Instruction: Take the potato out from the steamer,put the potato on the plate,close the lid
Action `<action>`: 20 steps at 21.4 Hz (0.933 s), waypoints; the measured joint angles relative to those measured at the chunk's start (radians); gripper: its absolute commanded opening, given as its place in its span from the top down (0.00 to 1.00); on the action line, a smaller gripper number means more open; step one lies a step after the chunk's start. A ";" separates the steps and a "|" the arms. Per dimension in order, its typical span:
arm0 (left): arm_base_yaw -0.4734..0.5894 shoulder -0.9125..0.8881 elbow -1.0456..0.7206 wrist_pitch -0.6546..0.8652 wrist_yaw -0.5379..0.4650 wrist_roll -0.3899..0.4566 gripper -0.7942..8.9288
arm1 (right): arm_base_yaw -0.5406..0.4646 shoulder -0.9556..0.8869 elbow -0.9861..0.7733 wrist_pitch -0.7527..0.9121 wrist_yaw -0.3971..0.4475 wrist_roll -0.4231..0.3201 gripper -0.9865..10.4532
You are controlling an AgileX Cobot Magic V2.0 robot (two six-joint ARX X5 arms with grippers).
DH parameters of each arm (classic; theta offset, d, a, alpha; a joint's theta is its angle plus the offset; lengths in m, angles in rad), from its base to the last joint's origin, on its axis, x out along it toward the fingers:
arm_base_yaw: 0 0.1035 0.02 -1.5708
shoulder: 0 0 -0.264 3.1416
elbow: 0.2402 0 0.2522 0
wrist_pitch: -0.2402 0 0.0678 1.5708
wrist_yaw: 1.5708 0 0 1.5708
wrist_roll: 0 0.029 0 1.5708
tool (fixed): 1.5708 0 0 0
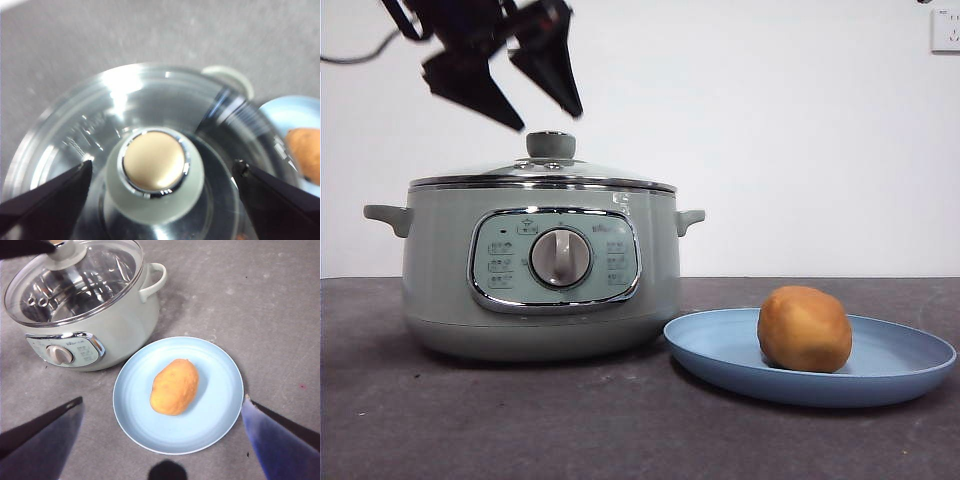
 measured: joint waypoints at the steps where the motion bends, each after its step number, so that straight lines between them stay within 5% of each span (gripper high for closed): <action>1: 0.000 -0.016 0.000 -0.006 0.000 0.000 0.43 | 0.000 0.000 0.000 0.000 -0.001 0.000 0.42; 7: 0.000 -0.138 0.000 -0.122 0.003 0.000 0.43 | 0.000 0.000 0.000 -0.008 -0.016 0.000 0.42; 20: -0.007 -0.444 0.000 -0.538 0.166 -0.045 0.50 | 0.000 0.024 0.000 -0.031 -0.330 0.001 0.42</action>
